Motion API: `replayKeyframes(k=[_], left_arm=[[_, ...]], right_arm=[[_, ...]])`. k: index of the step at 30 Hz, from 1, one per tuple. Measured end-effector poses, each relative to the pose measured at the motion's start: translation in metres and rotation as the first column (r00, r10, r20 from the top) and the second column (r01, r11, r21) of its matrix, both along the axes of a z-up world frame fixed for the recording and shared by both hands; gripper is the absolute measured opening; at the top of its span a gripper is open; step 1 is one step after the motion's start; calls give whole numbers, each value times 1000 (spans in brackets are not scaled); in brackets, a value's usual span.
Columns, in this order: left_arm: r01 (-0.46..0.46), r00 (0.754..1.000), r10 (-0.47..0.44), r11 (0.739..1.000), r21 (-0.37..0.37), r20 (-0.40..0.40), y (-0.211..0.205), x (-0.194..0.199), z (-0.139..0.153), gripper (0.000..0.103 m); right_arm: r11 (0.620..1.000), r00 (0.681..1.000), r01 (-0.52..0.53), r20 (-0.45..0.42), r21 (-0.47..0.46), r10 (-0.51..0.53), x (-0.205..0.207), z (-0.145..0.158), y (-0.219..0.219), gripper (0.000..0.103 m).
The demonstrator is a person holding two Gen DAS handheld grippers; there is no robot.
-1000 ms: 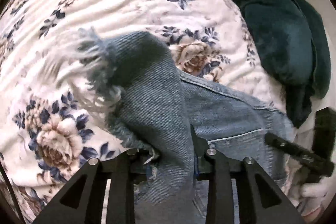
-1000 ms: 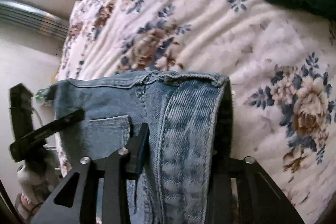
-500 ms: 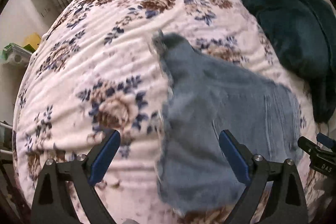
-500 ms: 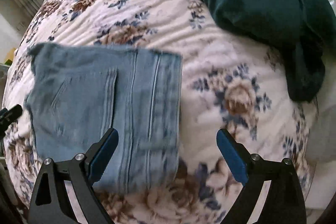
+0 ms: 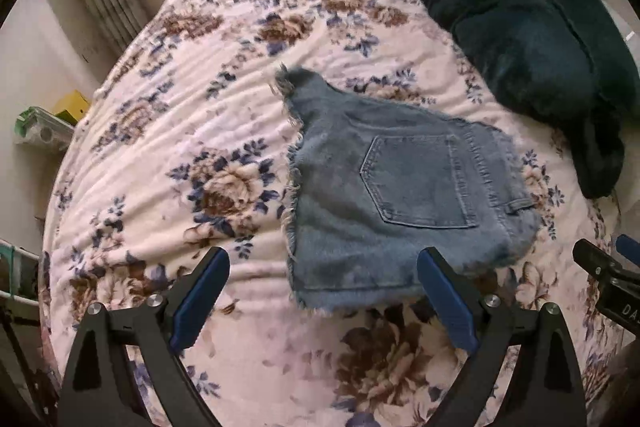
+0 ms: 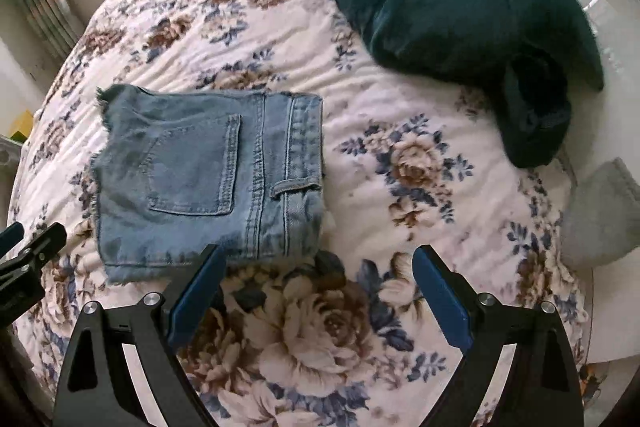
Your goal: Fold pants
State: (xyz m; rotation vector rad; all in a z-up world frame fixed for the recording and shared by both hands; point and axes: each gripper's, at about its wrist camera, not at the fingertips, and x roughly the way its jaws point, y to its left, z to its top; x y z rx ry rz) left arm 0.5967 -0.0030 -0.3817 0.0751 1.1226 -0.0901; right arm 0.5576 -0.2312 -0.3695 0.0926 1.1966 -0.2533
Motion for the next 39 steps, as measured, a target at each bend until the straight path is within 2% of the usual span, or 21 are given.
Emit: replayKeyframes(k=[7,12,19,27,31,39], left_arm=[[-14,994,12,1000,11,105,-4,-58,69,96],[-14,982,11,1000,16,190,-11,-117,124,96],[-28,970,29,1000,-5,243,-11,-194,183,96],[-32,942,26,999,13,335,-14,-291,255,96],[-43,931,39,999,3,363,-12,-333,282,96],[-51,912,49,999,-6,406,-11,-400,317,96]], right_arm=[[999,995,-28,97,-43,32,-59,72,9,96],[996,984,-54,165,-67,64,-112,129,15,96],[995,964,-72,251,-69,87,-202,211,17,96],[992,939,-107,321,-60,121,-311,291,20,96],[991,921,-119,366,-56,131,-370,331,20,96],[988,892,-150,425,-44,155,-449,390,16,96]])
